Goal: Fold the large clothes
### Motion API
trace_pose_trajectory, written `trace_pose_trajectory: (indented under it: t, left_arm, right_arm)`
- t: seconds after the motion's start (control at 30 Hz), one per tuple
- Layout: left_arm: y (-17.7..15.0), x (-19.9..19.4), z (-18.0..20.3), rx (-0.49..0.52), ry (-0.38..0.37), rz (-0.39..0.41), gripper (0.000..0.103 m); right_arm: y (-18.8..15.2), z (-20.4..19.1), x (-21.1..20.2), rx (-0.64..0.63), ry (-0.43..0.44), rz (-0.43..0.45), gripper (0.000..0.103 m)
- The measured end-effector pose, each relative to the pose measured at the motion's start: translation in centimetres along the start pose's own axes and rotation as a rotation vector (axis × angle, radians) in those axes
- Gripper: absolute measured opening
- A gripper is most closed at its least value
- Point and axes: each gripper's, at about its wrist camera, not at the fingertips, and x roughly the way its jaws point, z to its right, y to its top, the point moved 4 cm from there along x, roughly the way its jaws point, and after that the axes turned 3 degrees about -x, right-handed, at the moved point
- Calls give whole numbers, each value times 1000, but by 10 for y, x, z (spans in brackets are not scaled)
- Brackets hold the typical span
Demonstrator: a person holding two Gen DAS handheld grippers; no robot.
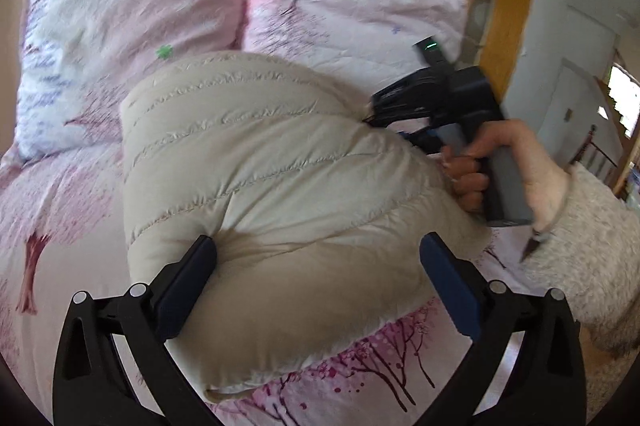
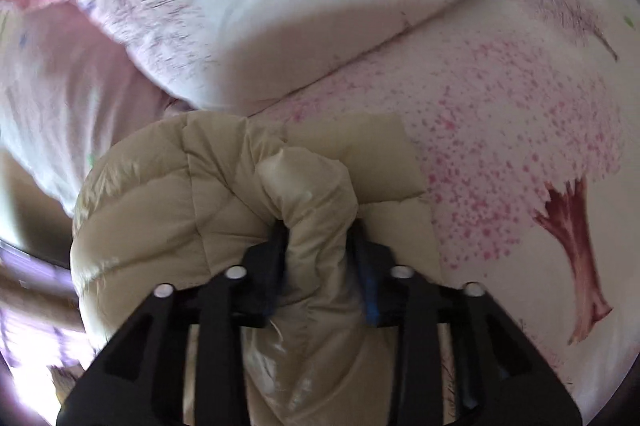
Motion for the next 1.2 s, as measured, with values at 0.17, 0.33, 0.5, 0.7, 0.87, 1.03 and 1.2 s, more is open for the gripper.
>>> trace_pose_trajectory:
  t: [0.17,0.33,0.5,0.7,0.87,1.03,1.2]
  left_arm:
    - [9,-26,-10,-92,97,18,102]
    - [7,-38,-17,-140,208,-4,102]
    - [-4,-26,-13,-109,280,-70,102]
    - [-12,-14,-9,-93,311,-126,102]
    - [-16,-1,-9,-77,332,-163,102]
    - [-21,9,-8,-61,349,-182,102]
    - [-24,7,-12,-77,345,-189,102]
  right_arm:
    - [-34,-8,-68,-133,69,144,54]
    - [-92,-24,-106,-300,146,190,53]
    - [-136,-31,-108,-396,144,183,52]
    - [-157,-24,-89,-442,17,162,52]
    - [-156,-10,-62,-391,16,76,52]
    - [-153,-4,-52,-360,37,66,54]
    - [-155,-6,-63,-347,50,76,70]
